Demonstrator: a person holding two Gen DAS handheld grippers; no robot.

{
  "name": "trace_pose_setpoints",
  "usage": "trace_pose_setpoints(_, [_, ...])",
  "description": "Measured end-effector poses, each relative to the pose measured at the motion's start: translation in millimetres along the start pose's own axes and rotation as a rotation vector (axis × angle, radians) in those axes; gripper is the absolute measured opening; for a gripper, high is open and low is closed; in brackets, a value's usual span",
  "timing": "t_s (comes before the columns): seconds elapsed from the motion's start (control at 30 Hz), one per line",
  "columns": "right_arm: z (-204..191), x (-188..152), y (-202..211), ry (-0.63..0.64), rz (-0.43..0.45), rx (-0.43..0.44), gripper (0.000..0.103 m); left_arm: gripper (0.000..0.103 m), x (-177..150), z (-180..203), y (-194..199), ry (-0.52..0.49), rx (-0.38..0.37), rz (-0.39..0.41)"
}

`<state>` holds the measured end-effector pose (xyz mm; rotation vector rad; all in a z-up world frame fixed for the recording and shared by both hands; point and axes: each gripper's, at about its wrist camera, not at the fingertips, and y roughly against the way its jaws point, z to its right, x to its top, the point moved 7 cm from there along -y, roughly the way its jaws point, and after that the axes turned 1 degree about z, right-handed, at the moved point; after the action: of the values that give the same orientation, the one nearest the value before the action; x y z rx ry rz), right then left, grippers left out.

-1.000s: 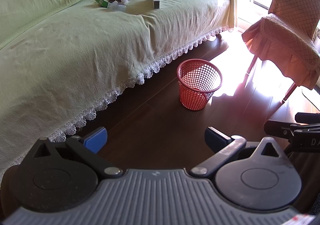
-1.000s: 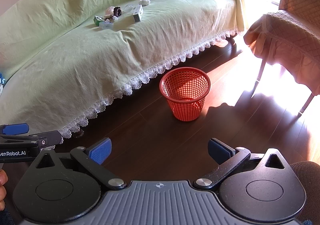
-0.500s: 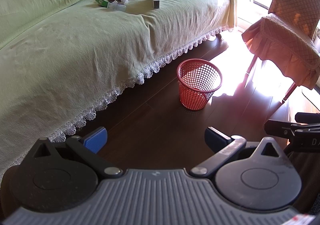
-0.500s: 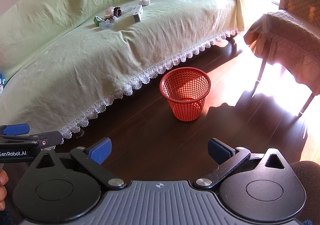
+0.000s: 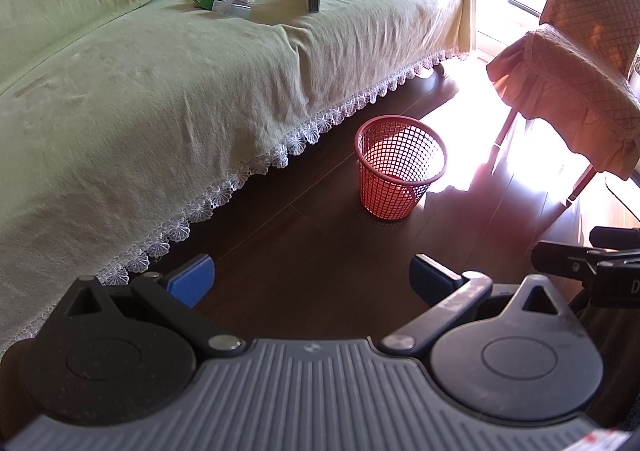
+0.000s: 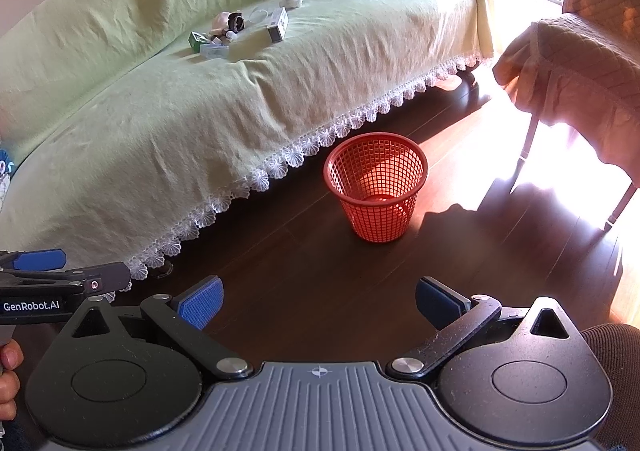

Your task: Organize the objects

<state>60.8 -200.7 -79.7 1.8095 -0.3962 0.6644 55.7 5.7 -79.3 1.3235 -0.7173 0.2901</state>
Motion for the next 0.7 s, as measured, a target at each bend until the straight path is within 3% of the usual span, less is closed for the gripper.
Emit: trace_pose_setpoints(0.7, [29.8,36.7,-41.2,-0.038,-0.021,-0.007,0.098,0.102,35.7,5.9,-53.7,-0.039,-0.022,-0.044])
